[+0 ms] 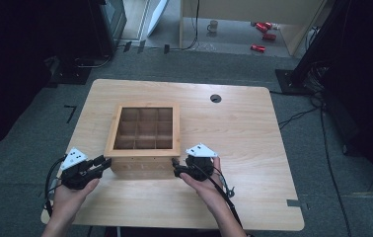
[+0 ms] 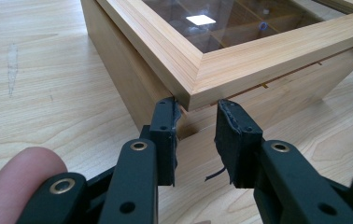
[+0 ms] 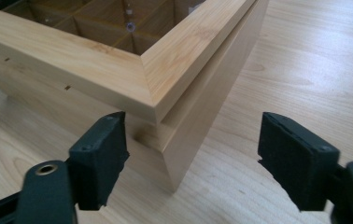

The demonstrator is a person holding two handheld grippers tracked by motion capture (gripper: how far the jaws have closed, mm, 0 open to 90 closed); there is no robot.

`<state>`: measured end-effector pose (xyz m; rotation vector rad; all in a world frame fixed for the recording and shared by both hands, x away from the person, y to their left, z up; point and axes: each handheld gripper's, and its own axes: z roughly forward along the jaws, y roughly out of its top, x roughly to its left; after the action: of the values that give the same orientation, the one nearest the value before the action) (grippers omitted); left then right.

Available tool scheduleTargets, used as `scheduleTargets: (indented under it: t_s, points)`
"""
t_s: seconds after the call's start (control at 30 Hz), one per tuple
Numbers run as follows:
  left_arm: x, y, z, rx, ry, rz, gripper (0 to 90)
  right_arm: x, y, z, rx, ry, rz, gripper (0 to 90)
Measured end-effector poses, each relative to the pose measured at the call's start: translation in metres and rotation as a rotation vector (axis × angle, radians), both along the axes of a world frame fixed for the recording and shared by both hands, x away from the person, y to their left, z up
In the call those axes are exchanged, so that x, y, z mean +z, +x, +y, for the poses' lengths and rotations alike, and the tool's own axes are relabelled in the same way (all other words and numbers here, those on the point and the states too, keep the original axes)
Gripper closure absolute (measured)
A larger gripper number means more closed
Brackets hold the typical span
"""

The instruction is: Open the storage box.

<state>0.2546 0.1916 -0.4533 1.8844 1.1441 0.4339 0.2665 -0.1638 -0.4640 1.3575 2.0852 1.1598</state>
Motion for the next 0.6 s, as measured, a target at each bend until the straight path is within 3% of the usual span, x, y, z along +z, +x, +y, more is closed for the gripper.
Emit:
scheduleTargets:
  t_s: [0.17, 0.3, 0.4, 0.6]
  points:
    - [0.001, 0.0, 0.001, -0.001, -0.011, -0.004, 69.5, -0.001, 0.004, 0.003, 0.02, 0.032, -0.034, 31.0]
    - [0.001, 0.0, 0.005, 0.005, -0.018, -0.006, 68.6, -0.001, 0.003, 0.005, 0.036, 0.008, -0.066, 32.7]
    - [0.0, -0.003, 0.014, 0.019, -0.042, -0.008, 63.6, 0.0, 0.002, 0.007, 0.052, -0.028, -0.098, 32.8]
    - [-0.009, -0.009, 0.028, 0.038, -0.031, 0.026, 52.3, 0.002, 0.001, 0.008, 0.068, -0.033, -0.122, 32.5]
